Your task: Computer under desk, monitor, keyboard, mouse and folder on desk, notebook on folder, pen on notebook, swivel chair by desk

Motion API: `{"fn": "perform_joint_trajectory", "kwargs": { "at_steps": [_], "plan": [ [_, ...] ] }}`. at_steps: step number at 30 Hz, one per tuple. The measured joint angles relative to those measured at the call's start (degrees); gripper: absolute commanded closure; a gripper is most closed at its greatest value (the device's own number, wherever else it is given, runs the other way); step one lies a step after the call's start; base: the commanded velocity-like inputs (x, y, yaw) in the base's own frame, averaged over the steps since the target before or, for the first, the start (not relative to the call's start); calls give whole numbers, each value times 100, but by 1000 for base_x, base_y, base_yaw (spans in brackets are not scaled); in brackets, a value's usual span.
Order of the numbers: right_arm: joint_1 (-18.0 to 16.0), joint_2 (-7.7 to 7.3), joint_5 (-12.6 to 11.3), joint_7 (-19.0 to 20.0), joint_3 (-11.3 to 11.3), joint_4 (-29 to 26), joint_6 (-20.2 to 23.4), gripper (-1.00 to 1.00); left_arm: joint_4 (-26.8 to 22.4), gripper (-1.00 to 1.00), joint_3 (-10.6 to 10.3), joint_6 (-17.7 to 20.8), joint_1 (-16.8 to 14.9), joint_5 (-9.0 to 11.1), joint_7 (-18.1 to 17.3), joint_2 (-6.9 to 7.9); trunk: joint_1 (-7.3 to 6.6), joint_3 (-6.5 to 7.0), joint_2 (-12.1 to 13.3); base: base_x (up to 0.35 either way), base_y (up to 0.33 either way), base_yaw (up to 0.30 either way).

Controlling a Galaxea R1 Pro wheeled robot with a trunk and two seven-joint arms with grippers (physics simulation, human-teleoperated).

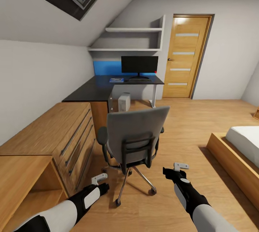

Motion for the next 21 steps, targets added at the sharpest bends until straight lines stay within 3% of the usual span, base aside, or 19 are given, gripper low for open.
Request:
{"fn": "perform_joint_trajectory", "kwargs": {
  "at_steps": [4, 11, 12, 15, 16, 18, 19, 21],
  "plan": [
    [1, -9, 1, -2, 2, 10, -160, -100, 1, -100, -6, 23, 0, -9, 2, -123, 88, -72, -160, 0, 0, 0],
    [1, -30, 13, 9, 16, 18, -338, -100, -39, -100, 16, 43, -2, -39, -43, -115, 242, -198, -441, 0, 0, 0],
    [-1, -121, 6, 6, 5, 91, -400, -100, -53, -100, 19, 48, -100, -59, -54, -24, 264, -215, -481, 0, 0, 0],
    [-7, -179, 3, 8, -6, 126, -407, -100, -56, -100, 18, 53, -208, -51, -57, 9, 330, -269, -602, 0, 0, 0],
    [-78, -281, -1, -1, -2, 344, -408, -100, -60, -100, 17, 61, -394, -58, -58, 17, 351, -286, -642, 0, 0, 0],
    [-277, -359, -3, -3, 1, 577, -406, -100, -59, -100, 18, 71, -542, -48, -59, 18, 395, -323, -722, 0, 0, 0],
    [-675, -490, -11, 3, -3, 941, -399, -100, -68, -100, 20, 99, -657, -49, -62, 18, 417, -340, -762, 0, 0, 0],
    [-789, -529, -17, 6, -4, 1046, -401, -100, -71, -100, 19, 87, -683, -41, -64, 18, 461, -377, -842, 0, 0, 0]
  ]
}}
